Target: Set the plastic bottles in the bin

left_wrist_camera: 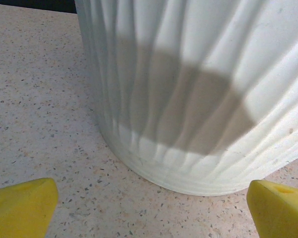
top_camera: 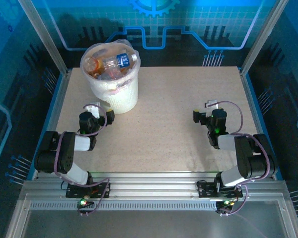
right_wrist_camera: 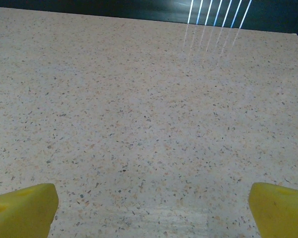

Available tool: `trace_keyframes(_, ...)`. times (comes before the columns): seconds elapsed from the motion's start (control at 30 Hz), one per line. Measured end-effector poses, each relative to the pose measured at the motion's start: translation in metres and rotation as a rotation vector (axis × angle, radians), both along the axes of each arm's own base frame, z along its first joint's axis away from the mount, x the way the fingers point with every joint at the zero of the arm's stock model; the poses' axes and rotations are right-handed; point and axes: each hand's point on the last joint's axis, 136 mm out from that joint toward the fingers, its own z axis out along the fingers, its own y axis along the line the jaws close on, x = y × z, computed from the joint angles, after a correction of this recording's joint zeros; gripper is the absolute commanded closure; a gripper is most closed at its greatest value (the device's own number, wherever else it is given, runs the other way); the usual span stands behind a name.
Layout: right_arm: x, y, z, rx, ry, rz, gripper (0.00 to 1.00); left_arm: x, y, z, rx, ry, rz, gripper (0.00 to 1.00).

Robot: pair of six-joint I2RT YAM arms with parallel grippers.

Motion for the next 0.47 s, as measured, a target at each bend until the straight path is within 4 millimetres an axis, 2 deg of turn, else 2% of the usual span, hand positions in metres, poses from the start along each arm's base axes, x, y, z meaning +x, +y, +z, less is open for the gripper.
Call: trace_keyframes(0.47, 0.0, 0.0, -0.0004, 0.0, 0.001, 0.0, 0.0, -0.0004, -0.0027, -0.0005, 0.012, 0.001, -0.021, 0.01)
